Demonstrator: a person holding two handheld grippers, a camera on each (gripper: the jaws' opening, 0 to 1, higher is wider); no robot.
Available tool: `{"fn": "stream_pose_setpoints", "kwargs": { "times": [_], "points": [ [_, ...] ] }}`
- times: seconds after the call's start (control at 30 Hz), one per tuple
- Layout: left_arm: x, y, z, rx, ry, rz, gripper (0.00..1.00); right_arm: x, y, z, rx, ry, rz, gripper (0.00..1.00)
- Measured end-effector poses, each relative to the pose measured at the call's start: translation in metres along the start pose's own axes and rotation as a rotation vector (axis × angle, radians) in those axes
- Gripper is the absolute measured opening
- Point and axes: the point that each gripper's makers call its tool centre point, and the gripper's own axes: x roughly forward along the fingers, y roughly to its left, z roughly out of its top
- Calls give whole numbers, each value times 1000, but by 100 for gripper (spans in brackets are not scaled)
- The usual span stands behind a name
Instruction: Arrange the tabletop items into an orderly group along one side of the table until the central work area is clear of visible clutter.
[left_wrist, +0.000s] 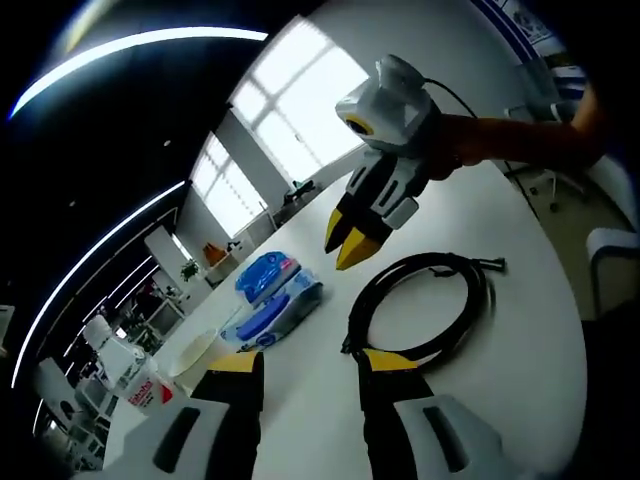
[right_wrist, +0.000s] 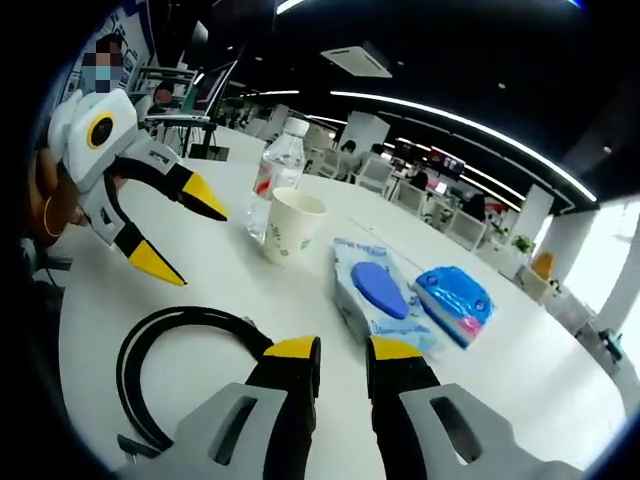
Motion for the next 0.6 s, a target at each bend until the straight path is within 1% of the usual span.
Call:
{"fn": "stream_pose_setpoints", "kwargs": {
  "times": [0.13, 0.23, 0.33, 0.43, 0.6],
  "points": [
    [-2, 1, 0, -30, -15, 7, 37, 5, -1, -3, -16, 11, 0, 17],
    [-3, 2, -2, -44, -18, 9, 37, 7, -6, -5, -39, 26, -18, 17],
    [-3, 3, -3, -59, -25, 10, 37, 9, -10, -2, -54, 22, -37, 19],
    [-4, 4, -4, -65, -35, 7, 37, 12, -13, 2, -65, 12, -45, 23],
    [-5, 7, -8, -71, -29, 15, 37, 20, -18, 3, -90, 12, -59, 22]
  ]
}}
